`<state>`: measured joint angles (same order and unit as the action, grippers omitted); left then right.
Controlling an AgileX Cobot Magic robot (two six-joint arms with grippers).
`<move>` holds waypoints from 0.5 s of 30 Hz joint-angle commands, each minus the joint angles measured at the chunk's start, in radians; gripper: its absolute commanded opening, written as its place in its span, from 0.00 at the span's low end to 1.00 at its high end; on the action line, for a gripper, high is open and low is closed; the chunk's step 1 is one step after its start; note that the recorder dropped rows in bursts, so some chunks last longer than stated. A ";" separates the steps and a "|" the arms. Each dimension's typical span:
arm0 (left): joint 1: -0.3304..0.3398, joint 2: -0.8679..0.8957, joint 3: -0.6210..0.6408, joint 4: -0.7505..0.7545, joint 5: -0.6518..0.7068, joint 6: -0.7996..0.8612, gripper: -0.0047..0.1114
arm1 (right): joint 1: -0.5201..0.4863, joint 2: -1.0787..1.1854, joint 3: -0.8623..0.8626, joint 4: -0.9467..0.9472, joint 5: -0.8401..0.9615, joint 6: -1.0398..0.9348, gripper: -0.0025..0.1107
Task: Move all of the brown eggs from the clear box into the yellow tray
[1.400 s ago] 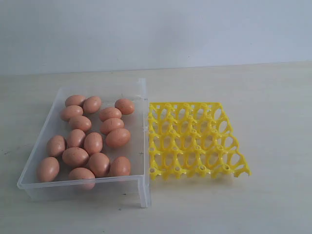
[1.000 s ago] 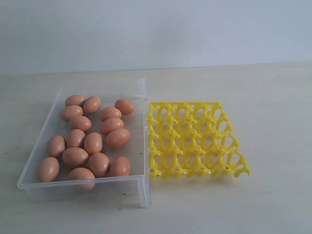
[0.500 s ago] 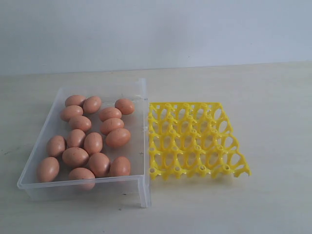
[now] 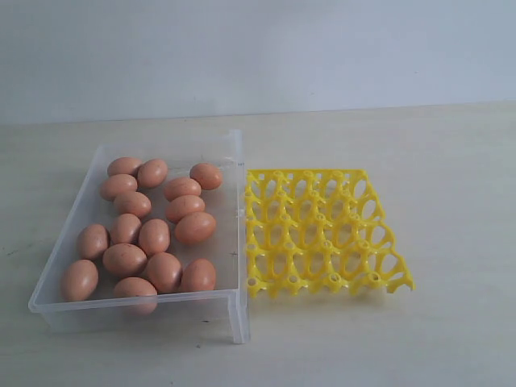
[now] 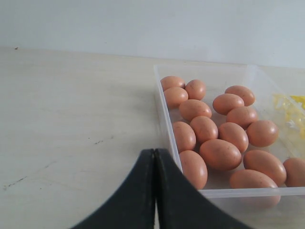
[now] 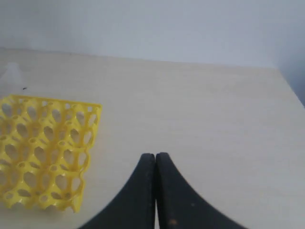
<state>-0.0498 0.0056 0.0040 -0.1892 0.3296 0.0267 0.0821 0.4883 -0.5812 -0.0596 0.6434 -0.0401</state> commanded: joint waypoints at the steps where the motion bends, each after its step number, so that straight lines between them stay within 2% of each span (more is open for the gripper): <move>1: 0.001 -0.006 -0.004 -0.007 -0.010 0.002 0.04 | 0.036 0.113 -0.073 0.072 0.075 -0.011 0.02; 4: 0.001 -0.006 -0.004 -0.007 -0.010 0.002 0.04 | 0.058 0.191 -0.119 0.130 0.177 0.050 0.02; 10: 0.001 -0.006 -0.004 -0.007 -0.010 0.002 0.04 | 0.058 0.323 -0.209 0.130 0.211 0.040 0.02; 15: 0.001 -0.006 -0.004 -0.007 -0.010 0.002 0.04 | 0.058 0.459 -0.301 0.126 0.439 0.040 0.02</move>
<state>-0.0498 0.0056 0.0040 -0.1892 0.3296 0.0267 0.1381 0.8811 -0.8412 0.0694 0.9814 0.0000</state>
